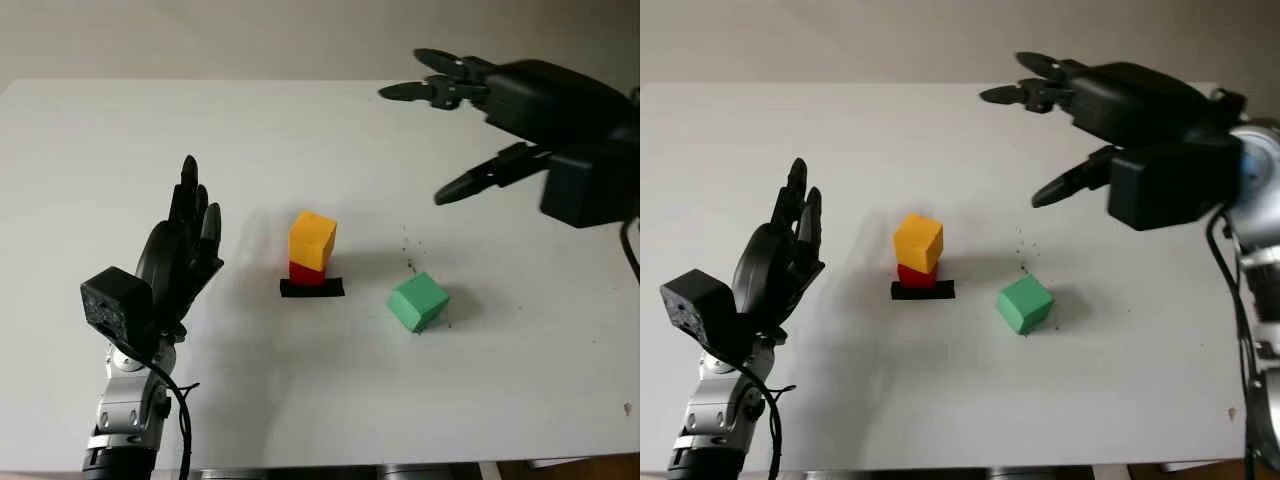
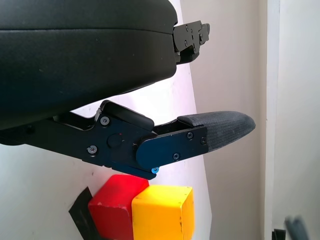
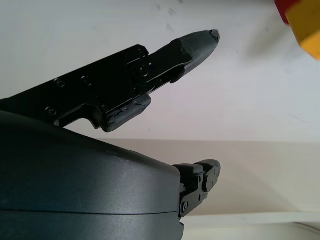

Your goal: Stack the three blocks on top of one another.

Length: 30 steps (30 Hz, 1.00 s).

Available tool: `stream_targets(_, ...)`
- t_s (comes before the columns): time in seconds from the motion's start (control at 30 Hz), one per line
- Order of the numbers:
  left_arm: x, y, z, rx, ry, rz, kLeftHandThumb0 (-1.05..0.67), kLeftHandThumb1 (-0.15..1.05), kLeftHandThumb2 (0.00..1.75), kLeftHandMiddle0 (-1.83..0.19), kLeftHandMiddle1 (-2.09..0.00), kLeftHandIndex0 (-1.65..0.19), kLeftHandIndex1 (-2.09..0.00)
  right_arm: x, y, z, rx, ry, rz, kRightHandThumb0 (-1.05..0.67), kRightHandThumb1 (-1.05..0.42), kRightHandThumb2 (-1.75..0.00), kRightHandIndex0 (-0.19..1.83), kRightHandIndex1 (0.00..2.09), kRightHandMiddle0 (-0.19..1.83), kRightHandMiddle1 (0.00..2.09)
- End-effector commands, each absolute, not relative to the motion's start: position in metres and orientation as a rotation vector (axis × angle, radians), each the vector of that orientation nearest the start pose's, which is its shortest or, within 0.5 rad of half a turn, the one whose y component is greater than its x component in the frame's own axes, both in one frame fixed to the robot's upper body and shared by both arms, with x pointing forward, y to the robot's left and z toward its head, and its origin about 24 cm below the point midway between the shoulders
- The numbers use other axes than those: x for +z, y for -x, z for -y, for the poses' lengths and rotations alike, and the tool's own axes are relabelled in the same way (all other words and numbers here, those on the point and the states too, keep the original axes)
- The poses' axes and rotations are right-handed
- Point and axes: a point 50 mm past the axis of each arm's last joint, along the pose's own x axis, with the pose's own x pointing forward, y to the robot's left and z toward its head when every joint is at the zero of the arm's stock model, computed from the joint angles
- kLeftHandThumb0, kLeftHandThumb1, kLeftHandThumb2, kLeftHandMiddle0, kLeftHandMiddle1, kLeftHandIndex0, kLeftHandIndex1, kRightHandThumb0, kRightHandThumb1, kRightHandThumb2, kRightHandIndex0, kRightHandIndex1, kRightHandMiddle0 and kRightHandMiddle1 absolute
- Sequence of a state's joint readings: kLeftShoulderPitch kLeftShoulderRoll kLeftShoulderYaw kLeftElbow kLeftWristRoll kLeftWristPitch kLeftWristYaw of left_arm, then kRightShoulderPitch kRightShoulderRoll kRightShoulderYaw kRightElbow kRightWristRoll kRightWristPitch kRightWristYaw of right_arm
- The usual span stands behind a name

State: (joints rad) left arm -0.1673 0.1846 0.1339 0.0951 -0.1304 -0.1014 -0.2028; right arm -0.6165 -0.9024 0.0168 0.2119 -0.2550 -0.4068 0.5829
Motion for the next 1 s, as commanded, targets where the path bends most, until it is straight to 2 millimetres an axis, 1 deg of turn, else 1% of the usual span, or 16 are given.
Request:
stream_targets(0.0,0.087,-0.285,-0.200,-0.103,-0.065,0.206,-0.79,1.05,0.64,0.19,-0.01,0.19,0.00,0.242,-0.297,0.245,0.459,1.347,0.389,-0.65,-0.90,-0.06,-0.06,0.06,0.24,0.20)
stream_targets(0.17,0.089,-0.288,-0.202,-0.115,-0.062,0.205,-0.78,1.05,0.64,0.19,-0.02,0.19,0.00,0.224,-0.272,0.244,0.477,1.296,0.310,-0.62,-0.90,-0.06,-0.07,0.05,0.26,0.16)
stream_targets(0.33,0.091,-0.290,-0.202,-0.134,-0.069,0.206,-0.78,1.05,0.66,0.19,-0.02,0.19,0.00,0.210,-0.259,0.239,0.525,1.261,0.273,-0.63,-0.90,-0.05,-0.10,0.04,0.26,0.12)
stream_targets(0.6,0.091,-0.289,-0.201,-0.145,-0.079,0.204,-0.77,1.05,0.67,0.19,0.00,0.19,0.00,0.188,-0.254,0.231,0.567,1.216,0.253,-0.66,-0.87,-0.04,-0.09,0.05,0.33,0.13)
stream_targets(0.73,0.091,-0.288,-0.201,-0.145,-0.091,0.202,-0.78,1.05,0.67,0.19,0.00,0.19,0.00,0.178,-0.255,0.227,0.583,1.199,0.248,-0.66,-0.88,-0.06,-0.09,0.05,0.33,0.14)
stream_targets(0.97,0.089,-0.287,-0.201,-0.138,-0.087,0.198,-0.78,1.05,0.68,0.19,0.00,0.19,0.00,0.168,-0.259,0.224,0.594,1.236,0.215,-0.59,-0.85,-0.05,-0.07,0.06,0.35,0.18)
